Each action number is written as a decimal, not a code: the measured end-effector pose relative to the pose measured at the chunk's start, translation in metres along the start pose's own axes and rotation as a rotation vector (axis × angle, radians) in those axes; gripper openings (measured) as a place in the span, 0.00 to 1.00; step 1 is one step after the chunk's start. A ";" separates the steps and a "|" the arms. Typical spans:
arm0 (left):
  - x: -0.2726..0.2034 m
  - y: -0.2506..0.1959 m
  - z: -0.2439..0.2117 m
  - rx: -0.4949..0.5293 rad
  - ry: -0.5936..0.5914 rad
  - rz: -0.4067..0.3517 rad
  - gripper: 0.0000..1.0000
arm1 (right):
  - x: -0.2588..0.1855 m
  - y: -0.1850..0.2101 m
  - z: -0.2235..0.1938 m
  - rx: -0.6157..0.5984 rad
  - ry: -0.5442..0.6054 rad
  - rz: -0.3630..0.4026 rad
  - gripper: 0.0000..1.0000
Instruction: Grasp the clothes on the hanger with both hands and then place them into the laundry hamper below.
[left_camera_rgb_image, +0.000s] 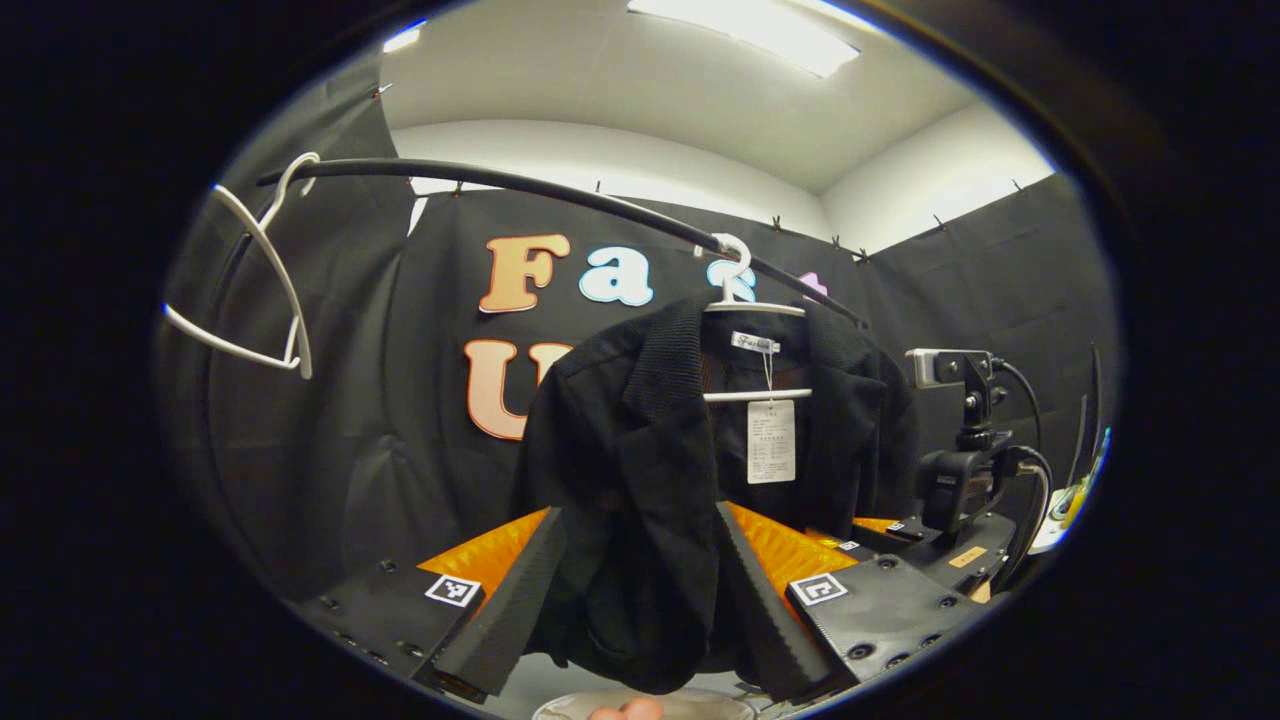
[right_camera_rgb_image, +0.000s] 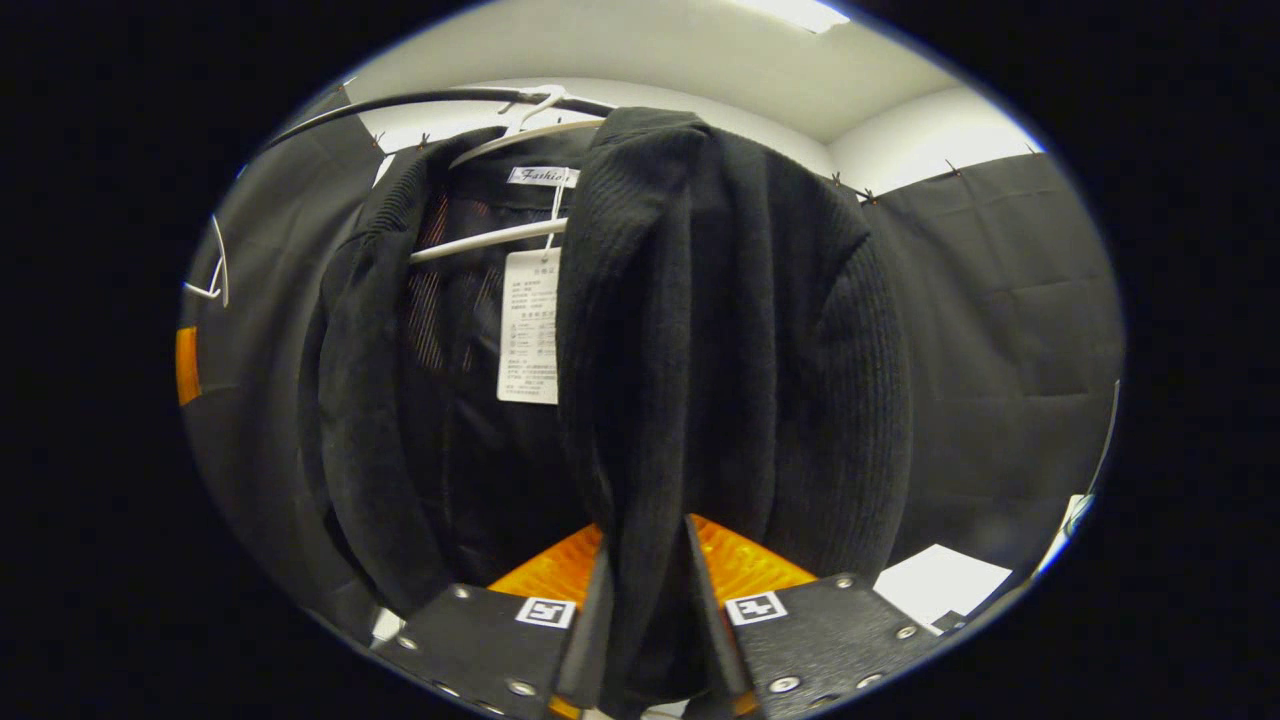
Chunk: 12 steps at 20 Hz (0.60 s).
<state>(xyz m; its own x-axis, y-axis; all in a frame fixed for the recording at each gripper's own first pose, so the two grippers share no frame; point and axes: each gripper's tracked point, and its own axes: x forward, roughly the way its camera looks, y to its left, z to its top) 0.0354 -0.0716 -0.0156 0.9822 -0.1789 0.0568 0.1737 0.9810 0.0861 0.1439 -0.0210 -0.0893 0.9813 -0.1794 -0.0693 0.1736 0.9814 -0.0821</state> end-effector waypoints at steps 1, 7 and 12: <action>0.006 -0.006 -0.001 -0.005 -0.002 -0.011 1.00 | -0.002 -0.004 0.000 0.000 0.005 0.011 0.28; 0.054 -0.036 -0.036 -0.017 0.047 -0.012 1.00 | -0.033 -0.003 0.007 0.013 0.001 0.100 0.05; 0.098 -0.030 -0.062 0.021 0.034 0.116 0.95 | -0.056 0.003 0.017 0.042 -0.008 0.147 0.05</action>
<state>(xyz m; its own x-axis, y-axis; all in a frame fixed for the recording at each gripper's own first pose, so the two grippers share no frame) 0.1311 -0.1144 -0.0744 0.9975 -0.0614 0.0336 0.0577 0.9931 0.1021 0.0904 -0.0067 -0.0692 0.9970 -0.0330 -0.0693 0.0309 0.9991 -0.0301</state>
